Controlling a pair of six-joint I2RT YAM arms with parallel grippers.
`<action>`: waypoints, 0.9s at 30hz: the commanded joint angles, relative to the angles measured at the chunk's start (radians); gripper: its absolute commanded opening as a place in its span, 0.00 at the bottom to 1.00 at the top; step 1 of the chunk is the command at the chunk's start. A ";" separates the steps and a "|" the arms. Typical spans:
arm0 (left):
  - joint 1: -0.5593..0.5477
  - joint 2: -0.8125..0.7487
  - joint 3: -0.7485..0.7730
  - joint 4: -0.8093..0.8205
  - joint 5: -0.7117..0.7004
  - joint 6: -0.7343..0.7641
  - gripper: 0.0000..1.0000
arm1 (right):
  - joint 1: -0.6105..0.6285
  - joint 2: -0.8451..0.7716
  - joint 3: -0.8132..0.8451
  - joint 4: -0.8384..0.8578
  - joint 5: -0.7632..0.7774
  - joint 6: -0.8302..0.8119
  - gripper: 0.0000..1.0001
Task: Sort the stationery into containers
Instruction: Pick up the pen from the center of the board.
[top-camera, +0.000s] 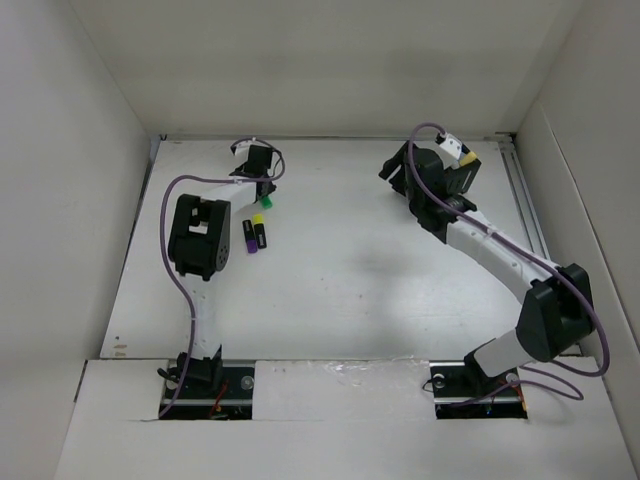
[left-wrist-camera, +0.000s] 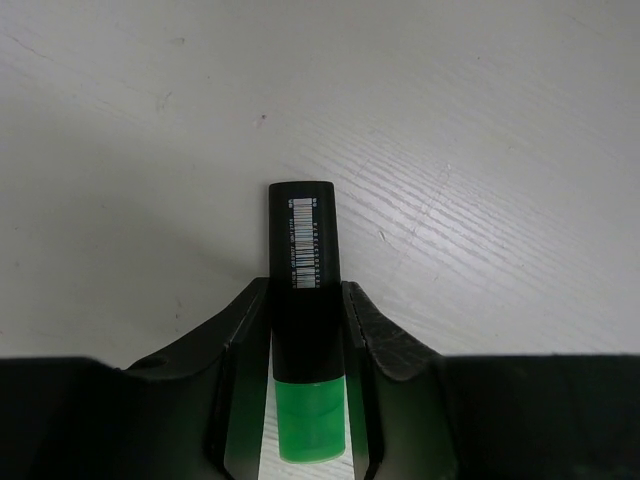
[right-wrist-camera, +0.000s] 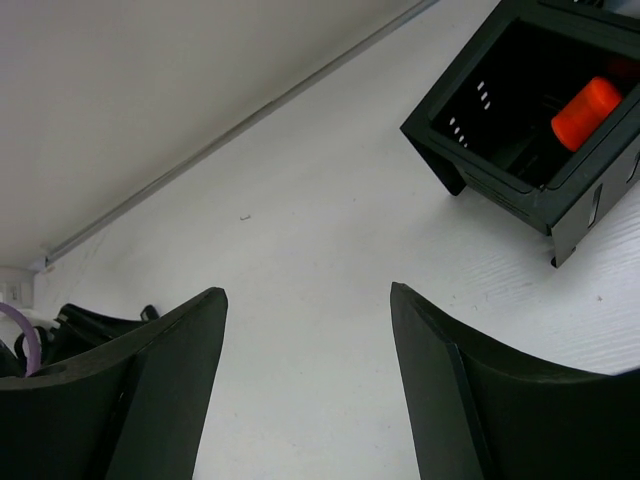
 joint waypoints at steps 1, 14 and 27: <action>0.001 -0.083 -0.065 0.043 0.049 -0.001 0.00 | -0.012 -0.034 -0.016 0.042 -0.027 0.007 0.72; -0.132 -0.377 -0.339 0.310 0.343 0.035 0.00 | -0.130 -0.043 -0.025 0.030 -0.436 -0.027 0.79; -0.407 -0.480 -0.520 0.537 0.549 0.122 0.00 | -0.170 0.028 -0.036 -0.021 -0.829 -0.059 0.90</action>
